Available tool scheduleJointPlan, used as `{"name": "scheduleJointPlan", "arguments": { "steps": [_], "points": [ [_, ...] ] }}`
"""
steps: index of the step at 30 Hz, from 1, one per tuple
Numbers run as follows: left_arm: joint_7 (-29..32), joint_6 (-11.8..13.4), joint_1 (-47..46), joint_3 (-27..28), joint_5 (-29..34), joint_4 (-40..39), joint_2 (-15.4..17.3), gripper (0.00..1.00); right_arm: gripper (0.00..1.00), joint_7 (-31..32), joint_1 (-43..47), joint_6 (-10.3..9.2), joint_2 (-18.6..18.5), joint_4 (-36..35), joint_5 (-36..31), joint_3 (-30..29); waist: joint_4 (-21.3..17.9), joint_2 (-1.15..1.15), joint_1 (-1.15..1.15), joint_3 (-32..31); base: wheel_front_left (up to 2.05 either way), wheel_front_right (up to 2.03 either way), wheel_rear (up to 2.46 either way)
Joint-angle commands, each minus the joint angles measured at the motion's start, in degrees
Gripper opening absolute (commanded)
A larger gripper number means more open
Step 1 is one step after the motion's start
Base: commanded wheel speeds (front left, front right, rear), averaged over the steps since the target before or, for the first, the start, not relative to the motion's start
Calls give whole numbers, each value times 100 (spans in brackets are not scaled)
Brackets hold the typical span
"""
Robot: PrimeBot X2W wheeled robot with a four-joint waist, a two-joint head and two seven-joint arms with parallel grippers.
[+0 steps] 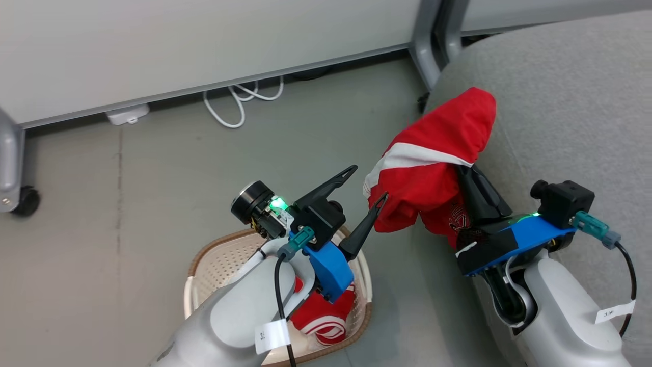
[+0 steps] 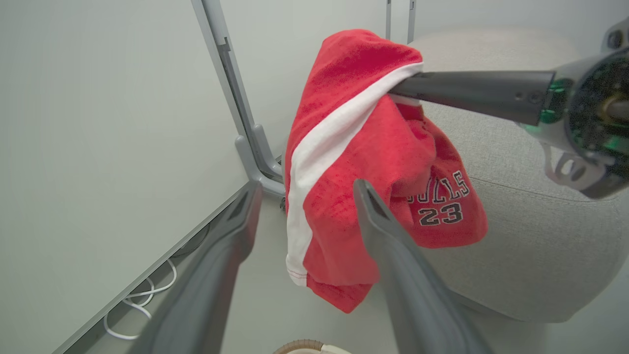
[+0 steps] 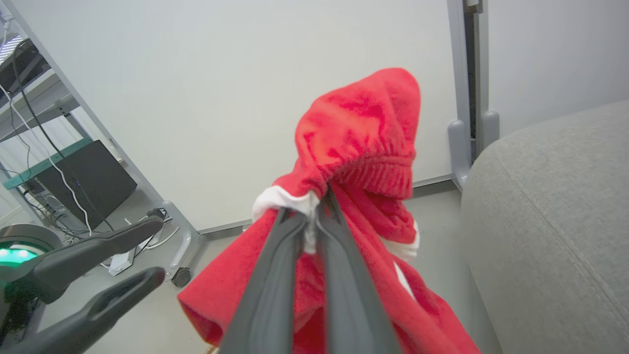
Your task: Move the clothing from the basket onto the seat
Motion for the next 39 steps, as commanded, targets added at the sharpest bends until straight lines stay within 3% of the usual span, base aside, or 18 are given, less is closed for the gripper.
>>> {"name": "scheduleJointPlan", "arguments": {
  "steps": [1,19,33,39],
  "points": [
    [-26,-37,-46,10,44,21,33,100,0,-22,72,3,-7,-40,-60,-32,-197,0,0,79,0,0,0],
    [-27,-71,-160,-306,9,126,-8,100,0,-22,377,3,-143,-381,-391,-715,-1180,0,0,296,0,0,0],
    [-26,-90,-173,-499,-63,122,-70,100,0,-22,658,3,-87,-565,-506,-1090,-1281,0,0,342,0,0,0],
    [-26,-42,-195,-431,-49,44,-33,100,0,-22,382,3,-77,-737,-583,-1254,-1300,0,0,402,0,0,0]
  ]
}}
